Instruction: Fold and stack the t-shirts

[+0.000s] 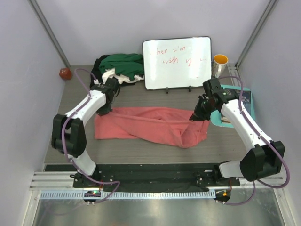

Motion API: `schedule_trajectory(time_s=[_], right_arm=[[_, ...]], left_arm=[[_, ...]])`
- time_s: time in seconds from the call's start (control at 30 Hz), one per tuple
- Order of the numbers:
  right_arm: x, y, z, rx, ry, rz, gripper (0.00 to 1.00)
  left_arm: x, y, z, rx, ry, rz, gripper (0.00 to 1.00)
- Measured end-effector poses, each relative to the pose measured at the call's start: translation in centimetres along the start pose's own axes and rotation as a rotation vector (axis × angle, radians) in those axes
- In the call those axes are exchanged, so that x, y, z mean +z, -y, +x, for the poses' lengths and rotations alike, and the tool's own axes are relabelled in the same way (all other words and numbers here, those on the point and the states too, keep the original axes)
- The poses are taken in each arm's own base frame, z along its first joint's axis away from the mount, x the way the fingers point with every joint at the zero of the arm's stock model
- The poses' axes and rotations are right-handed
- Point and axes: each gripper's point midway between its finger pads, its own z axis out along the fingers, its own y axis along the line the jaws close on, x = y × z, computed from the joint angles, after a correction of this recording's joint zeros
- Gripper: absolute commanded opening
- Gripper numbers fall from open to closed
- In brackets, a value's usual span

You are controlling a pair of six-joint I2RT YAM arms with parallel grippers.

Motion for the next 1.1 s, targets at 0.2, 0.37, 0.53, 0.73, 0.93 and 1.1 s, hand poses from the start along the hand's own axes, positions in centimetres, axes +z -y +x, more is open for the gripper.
schedule_trajectory(time_s=[0.2, 0.37, 0.53, 0.73, 0.93, 1.1], right_arm=[[0.9, -0.5, -1.4, -0.02, 0.001, 0.016, 0.04], [0.7, -1.3, -2.8, -0.034, 0.03, 0.014, 0.04], [0.2, -1.9, -3.7, -0.054, 0.055, 0.004, 0.03], [1.5, -1.6, -3.6, -0.062, 0.015, 0.028, 0.03], [2.1, -1.4, -3.6, -0.075, -0.002, 0.035, 0.03], [2.2, -1.5, -3.5, -0.091, -0.008, 0.022, 0.02]], left_arm=[[2.5, 1.8, 0.2, 0.056, -0.061, -0.02, 0.0], [2.9, 2.9, -0.1, 0.068, -0.073, 0.013, 0.0], [4.1, 4.2, 0.0, 0.09, -0.099, 0.032, 0.0], [5.1, 4.6, 0.9, 0.112, -0.136, 0.019, 0.0], [5.4, 4.3, 1.0, 0.12, -0.14, 0.0, 0.0], [5.6, 3.9, 1.3, 0.132, -0.147, -0.033, 0.0]])
